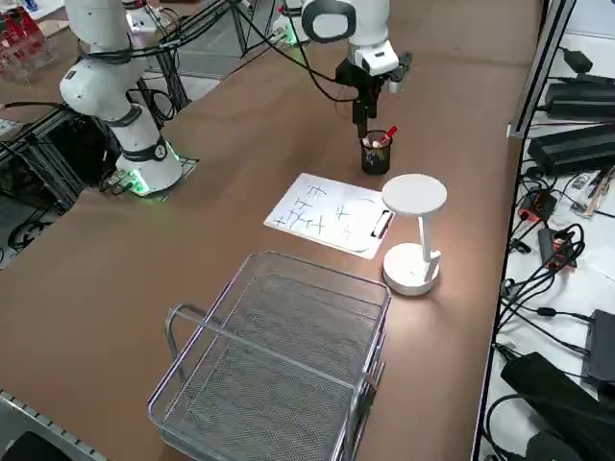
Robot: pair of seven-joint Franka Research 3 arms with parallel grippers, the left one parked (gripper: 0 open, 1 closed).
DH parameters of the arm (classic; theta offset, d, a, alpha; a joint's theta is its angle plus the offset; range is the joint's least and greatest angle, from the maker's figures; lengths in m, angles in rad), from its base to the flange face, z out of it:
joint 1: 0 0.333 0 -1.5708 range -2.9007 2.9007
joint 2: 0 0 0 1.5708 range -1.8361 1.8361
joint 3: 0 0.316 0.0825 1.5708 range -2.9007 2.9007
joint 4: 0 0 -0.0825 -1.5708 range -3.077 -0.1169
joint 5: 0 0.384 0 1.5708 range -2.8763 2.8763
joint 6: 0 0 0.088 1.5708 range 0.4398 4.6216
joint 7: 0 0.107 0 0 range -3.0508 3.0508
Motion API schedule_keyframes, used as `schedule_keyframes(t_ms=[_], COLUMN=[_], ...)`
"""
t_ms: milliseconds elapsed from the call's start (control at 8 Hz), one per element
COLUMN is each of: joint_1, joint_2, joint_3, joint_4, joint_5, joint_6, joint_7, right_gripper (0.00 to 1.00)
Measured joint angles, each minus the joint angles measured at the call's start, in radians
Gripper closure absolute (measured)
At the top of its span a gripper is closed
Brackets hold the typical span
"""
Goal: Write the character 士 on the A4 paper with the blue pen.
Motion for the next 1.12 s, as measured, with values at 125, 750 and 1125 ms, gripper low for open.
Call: schedule_keyframes(t_ms=[125, 750, 1125], joint_1=[-0.005, -0.063, -0.083], joint_2=[-0.028, -0.236, -0.319], joint_3=[-0.001, -0.076, -0.155], joint_4=[0.024, 0.054, 0.054], joint_5=[0.0, 0.001, 0.001], joint_6=[-0.04, -0.093, -0.142], joint_7=[0.0, 0.0, -0.001], right_gripper=[0.0, 0.0, 0.0])
